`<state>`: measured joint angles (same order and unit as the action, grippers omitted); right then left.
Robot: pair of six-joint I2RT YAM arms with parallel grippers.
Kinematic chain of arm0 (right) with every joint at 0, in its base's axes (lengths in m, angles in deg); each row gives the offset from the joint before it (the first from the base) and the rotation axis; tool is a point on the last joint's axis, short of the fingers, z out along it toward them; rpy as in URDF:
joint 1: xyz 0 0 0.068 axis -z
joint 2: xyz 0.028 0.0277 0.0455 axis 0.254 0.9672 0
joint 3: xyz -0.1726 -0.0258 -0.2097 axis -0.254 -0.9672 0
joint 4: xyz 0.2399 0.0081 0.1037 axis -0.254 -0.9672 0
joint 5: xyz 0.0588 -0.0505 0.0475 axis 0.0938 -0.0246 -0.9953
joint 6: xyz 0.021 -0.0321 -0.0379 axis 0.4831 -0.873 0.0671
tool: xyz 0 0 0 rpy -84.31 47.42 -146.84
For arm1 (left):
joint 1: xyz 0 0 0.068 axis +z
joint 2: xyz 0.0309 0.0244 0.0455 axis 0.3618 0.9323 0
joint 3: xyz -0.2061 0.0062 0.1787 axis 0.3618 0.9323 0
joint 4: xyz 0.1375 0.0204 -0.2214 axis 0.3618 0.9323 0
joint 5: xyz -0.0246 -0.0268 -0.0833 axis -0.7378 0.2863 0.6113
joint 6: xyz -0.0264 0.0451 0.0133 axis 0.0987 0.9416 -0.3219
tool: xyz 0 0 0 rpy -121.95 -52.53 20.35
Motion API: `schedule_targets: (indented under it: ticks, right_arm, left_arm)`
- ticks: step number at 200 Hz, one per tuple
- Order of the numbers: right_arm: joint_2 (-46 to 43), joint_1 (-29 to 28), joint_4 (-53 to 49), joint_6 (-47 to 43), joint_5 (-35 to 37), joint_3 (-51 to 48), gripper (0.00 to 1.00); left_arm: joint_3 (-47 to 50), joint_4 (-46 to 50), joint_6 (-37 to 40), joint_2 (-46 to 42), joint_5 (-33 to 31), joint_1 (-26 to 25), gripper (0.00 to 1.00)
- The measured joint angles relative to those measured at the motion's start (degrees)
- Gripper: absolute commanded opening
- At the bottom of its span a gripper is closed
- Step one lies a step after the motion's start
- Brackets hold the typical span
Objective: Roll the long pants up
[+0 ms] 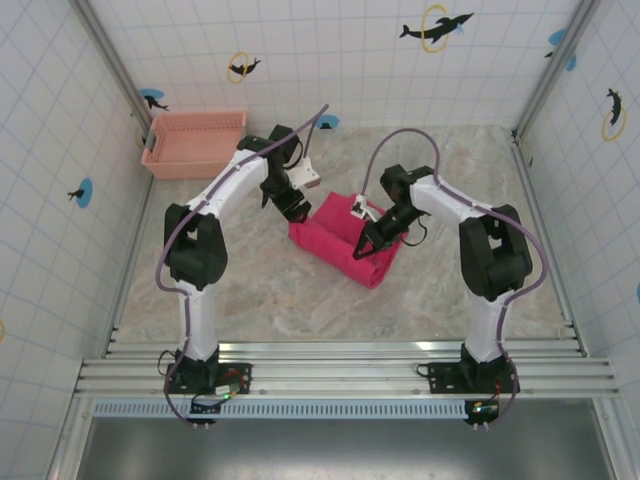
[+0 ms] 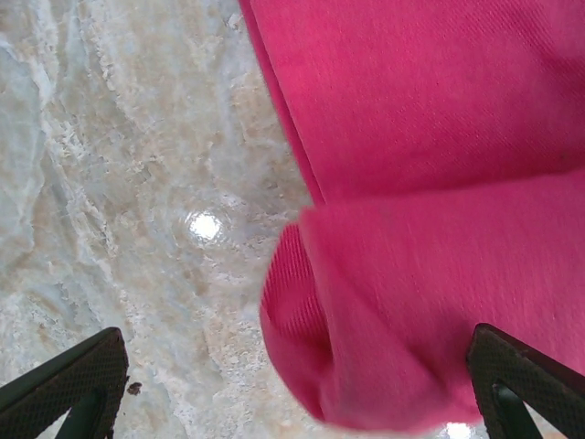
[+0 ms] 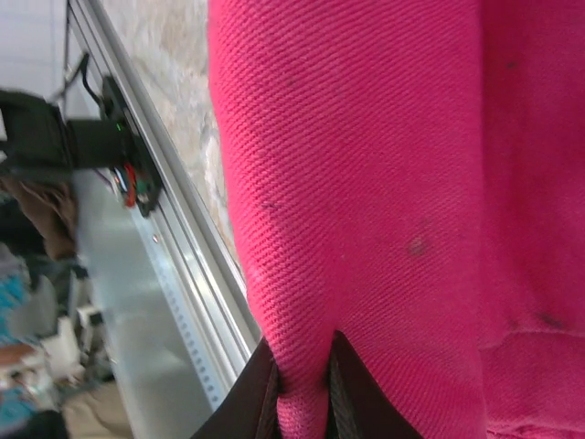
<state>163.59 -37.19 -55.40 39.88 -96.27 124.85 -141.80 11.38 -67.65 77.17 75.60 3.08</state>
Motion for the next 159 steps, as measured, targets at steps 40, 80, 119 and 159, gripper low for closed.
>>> schedule_targets:
  ticks: [40, 80, 119, 159]
  right_arm:
    - [3.96, 3.52, 1.62, 2.86, -3.39, -0.26, 0.04]
    - [8.74, 6.34, 2.49, 4.85, -5.25, -1.03, 0.04]
    - [10.01, 8.87, 3.85, 5.79, -4.42, -2.08, 0.04]
    - [10.01, 9.11, 5.14, 6.80, -0.11, -2.05, 0.05]
  left_arm:
    - [-0.63, 1.68, -0.02, 0.66, -0.07, -2.27, 0.98]
    - [-6.29, 3.76, -0.46, 5.40, 0.39, -6.16, 0.98]
    - [-11.45, 3.34, -3.65, 9.84, 1.46, -9.07, 0.98]
    - [-16.50, 1.73, -7.93, 14.99, 3.39, -9.25, 0.97]
